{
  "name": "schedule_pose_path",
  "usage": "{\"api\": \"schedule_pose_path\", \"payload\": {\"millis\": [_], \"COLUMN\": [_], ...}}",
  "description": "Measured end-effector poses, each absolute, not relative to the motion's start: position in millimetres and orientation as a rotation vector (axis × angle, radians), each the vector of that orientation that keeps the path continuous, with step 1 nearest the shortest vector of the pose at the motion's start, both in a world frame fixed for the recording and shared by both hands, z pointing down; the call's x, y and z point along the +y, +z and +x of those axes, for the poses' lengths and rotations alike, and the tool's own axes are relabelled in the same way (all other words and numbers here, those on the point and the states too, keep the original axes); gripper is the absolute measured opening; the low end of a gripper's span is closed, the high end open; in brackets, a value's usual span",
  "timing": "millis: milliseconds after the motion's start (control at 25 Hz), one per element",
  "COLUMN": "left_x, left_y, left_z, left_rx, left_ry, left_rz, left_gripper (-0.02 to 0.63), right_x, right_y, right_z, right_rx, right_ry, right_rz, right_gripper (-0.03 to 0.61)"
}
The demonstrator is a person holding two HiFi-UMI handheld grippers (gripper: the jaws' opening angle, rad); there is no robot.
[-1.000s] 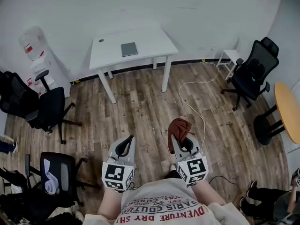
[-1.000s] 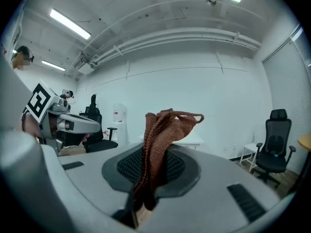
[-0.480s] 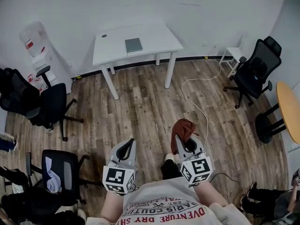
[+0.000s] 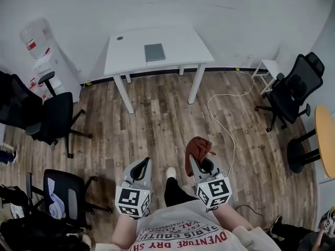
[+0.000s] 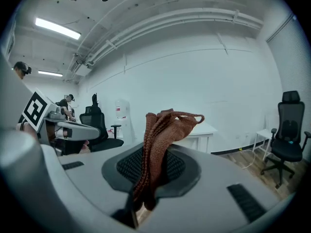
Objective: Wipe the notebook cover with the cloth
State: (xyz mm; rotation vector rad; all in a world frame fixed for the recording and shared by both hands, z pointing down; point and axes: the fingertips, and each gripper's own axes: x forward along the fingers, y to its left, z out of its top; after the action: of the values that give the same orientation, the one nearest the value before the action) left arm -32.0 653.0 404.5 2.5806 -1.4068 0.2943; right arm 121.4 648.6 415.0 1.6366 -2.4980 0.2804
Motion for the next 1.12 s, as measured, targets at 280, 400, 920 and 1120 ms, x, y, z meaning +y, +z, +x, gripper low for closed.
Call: {"api": "schedule_pose_path", "payload": {"millis": [280,400,920,1120], "left_x": [537.2,485.3,352.5,292.2], "left_y": [393.7,390.4,390.4,400.9], "left_z": [-26.7,-21.5,-25.8,-40.2], "left_rx": [-1.433,-1.448,-1.445,-1.426], "left_ry": [0.324,0.332,0.276,0.289], "left_rz": [2.574,2.574,2.518,2.517], "left_gripper": [0.011,0.009,0.009,0.011], "right_x": [526.3,473.7,332.4,280.7], "right_y": [411.2,411.3,427.3,434.6], "right_z": [125.5,136.2,153.3,147.8], "right_rx": [-2.507,-2.502,-2.452,-2.415], "right_ry": [0.254,0.263,0.367,0.379], "right_rz": [1.563,1.563,1.616,1.654], "right_gripper": [0.074,0.074,0.075,0.075]}}
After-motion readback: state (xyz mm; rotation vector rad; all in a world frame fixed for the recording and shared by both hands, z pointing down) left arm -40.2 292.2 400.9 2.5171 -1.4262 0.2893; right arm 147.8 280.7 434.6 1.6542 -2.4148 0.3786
